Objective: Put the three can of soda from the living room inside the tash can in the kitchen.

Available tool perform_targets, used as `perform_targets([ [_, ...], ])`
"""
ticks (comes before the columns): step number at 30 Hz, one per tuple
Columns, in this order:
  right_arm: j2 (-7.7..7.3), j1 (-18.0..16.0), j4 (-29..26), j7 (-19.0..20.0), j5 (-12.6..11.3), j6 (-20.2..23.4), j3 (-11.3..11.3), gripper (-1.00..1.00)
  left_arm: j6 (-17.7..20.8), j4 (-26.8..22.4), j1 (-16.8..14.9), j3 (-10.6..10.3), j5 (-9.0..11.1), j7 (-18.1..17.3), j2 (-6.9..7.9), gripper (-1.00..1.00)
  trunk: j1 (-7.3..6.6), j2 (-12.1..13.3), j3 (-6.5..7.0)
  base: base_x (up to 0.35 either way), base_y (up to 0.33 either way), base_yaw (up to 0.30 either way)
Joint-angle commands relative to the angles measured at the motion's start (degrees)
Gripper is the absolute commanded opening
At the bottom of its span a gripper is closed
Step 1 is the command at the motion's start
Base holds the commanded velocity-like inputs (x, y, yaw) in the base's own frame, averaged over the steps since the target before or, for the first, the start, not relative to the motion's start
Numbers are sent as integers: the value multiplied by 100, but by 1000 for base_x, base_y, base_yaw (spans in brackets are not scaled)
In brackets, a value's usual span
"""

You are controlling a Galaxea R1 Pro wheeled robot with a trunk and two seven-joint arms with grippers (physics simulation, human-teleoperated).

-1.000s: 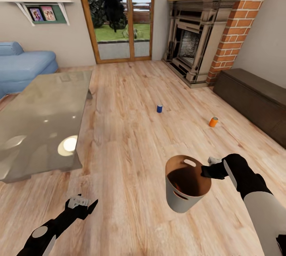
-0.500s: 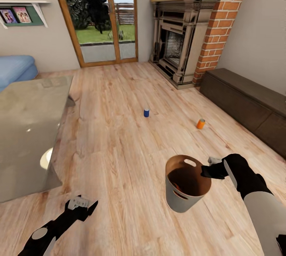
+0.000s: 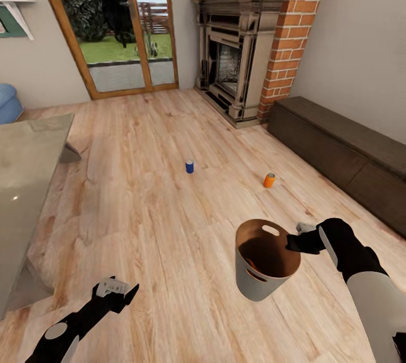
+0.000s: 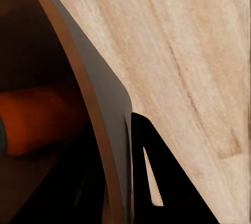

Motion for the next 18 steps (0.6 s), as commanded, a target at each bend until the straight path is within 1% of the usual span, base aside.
perform_targets([
  [1,0,-2,0,29,-137,29,-2,-100,0,-1,0,1,1,0,-1,100,0,0,-5,297,-187,-201],
  [9,-26,-2,0,29,-137,29,-7,-100,-52,-5,0,5,3,0,2,100,0,0,-48,293,-190,-167],
  [18,-53,-2,-7,36,-142,27,-9,-100,-66,-5,0,5,3,-6,2,100,0,0,-109,292,-192,-28],
])
